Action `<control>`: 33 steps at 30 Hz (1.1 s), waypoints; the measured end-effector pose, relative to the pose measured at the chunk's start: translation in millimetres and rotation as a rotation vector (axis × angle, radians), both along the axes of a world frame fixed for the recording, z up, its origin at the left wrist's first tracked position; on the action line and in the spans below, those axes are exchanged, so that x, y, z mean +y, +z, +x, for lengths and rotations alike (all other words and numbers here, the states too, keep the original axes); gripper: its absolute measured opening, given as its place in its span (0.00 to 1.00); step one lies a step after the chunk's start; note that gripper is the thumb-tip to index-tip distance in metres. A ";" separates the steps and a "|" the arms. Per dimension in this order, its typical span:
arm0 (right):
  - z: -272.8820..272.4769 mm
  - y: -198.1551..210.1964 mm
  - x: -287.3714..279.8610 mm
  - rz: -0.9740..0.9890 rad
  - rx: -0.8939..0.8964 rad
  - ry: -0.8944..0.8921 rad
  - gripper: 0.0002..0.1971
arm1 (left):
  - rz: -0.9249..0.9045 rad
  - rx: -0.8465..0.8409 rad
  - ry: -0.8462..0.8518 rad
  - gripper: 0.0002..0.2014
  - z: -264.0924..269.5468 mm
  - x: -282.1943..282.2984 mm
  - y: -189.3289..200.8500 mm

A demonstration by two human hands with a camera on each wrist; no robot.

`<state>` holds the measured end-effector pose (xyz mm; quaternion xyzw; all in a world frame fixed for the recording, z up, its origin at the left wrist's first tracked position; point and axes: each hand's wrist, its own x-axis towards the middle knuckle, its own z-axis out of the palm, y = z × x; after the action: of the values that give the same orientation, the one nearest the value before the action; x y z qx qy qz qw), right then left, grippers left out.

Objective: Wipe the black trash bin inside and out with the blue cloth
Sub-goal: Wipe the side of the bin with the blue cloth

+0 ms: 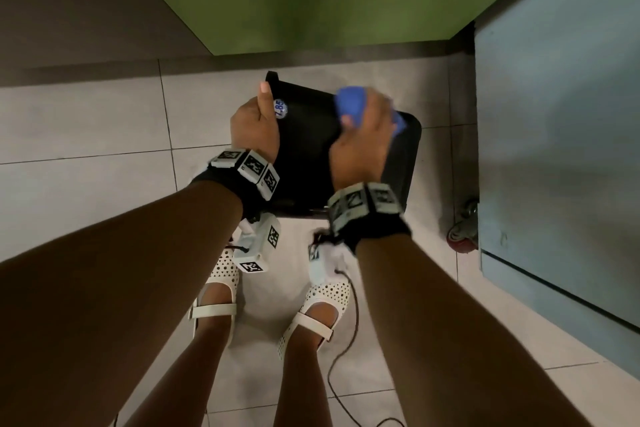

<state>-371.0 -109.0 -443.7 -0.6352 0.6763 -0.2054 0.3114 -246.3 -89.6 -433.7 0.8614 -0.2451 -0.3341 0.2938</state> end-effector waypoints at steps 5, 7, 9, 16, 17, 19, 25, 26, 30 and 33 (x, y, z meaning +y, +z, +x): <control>-56.2 3.3 -41.7 0.332 0.003 -0.710 0.23 | -0.083 0.080 0.042 0.25 -3.9 17.0 0.1; -71.5 6.6 -39.4 0.397 -0.095 -0.760 0.22 | -0.162 0.111 0.049 0.25 -7.5 25.3 1.0; -77.7 11.1 -28.0 0.304 -0.147 -0.729 0.22 | -0.238 0.099 0.045 0.25 -11.9 31.6 3.0; -77.5 17.8 12.1 0.122 -0.216 -0.661 0.23 | -0.194 0.422 0.120 0.21 -12.6 54.1 15.6; -79.7 18.2 17.5 0.116 -0.218 -0.646 0.23 | -0.132 0.603 0.191 0.22 -9.1 53.4 21.0; -84.6 19.4 25.7 0.109 -0.208 -0.607 0.23 | -0.025 0.968 0.276 0.25 4.3 48.2 30.9; -89.6 15.7 46.8 0.157 -0.174 -0.381 0.24 | 0.268 0.889 0.046 0.33 33.9 16.6 43.3; -88.9 15.1 49.0 0.165 -0.172 -0.370 0.24 | 0.245 0.812 0.048 0.30 32.8 12.5 43.5; -82.9 20.2 51.3 0.033 -0.058 -0.324 0.25 | 0.188 0.856 0.087 0.22 27.4 8.0 41.7; -69.1 26.7 53.0 -0.020 0.007 -0.269 0.24 | 0.088 0.885 0.138 0.18 25.9 10.2 44.9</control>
<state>-440.1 -56.1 -416.9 -0.5426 0.7542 -0.2500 0.2723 -220.4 -79.5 -388.8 0.6617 -0.0235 -0.6601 0.3549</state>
